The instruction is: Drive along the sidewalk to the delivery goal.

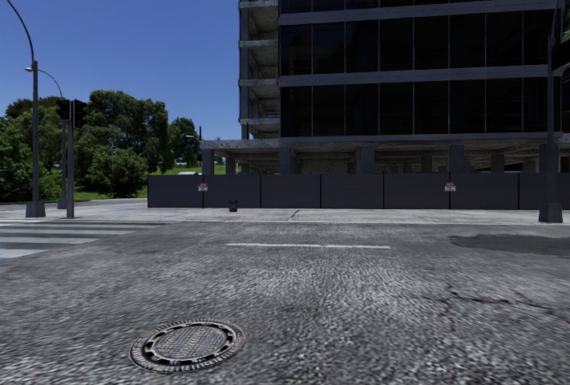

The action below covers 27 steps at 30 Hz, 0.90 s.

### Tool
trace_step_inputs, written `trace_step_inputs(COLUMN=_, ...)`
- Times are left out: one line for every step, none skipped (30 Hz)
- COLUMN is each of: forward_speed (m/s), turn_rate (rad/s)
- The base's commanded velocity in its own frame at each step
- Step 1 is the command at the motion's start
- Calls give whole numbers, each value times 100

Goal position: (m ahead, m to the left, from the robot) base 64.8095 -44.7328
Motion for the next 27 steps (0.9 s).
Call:
trace_step_inputs(forward_speed=0, turn_rate=0)
trace_step_inputs(forward_speed=0, turn_rate=0)
trace_step_inputs(forward_speed=0, turn_rate=0)
trace_step_inputs(forward_speed=0, turn_rate=0)
trace_step_inputs(forward_speed=0, turn_rate=0)
trace_step_inputs(forward_speed=0, turn_rate=0)
trace_step_inputs(forward_speed=0, turn_rate=0)
trace_step_inputs(forward_speed=0, turn_rate=0)
trace_step_inputs(forward_speed=0, turn_rate=0)
trace_step_inputs(forward_speed=0, turn_rate=0)
trace_step_inputs(forward_speed=0, turn_rate=0)
trace_step_inputs(forward_speed=0, turn_rate=0)
trace_step_inputs(forward_speed=0, turn_rate=0)
trace_step_inputs(forward_speed=0, turn_rate=0)
trace_step_inputs(forward_speed=0, turn_rate=0)
trace_step_inputs(forward_speed=0, turn_rate=0)
trace_step_inputs(forward_speed=0, turn_rate=0)
trace_step_inputs(forward_speed=0, turn_rate=0)
trace_step_inputs(forward_speed=0, turn_rate=0)
trace_step_inputs(forward_speed=0, turn_rate=0)
trace_step_inputs(forward_speed=0, turn_rate=0)
trace_step_inputs(forward_speed=0, turn_rate=0)
trace_step_inputs(forward_speed=0, turn_rate=0)
trace_step_inputs(forward_speed=0, turn_rate=0)
trace_step_inputs(forward_speed=0, turn_rate=0)
trace_step_inputs(forward_speed=0, turn_rate=0)
trace_step_inputs(forward_speed=0, turn_rate=0)
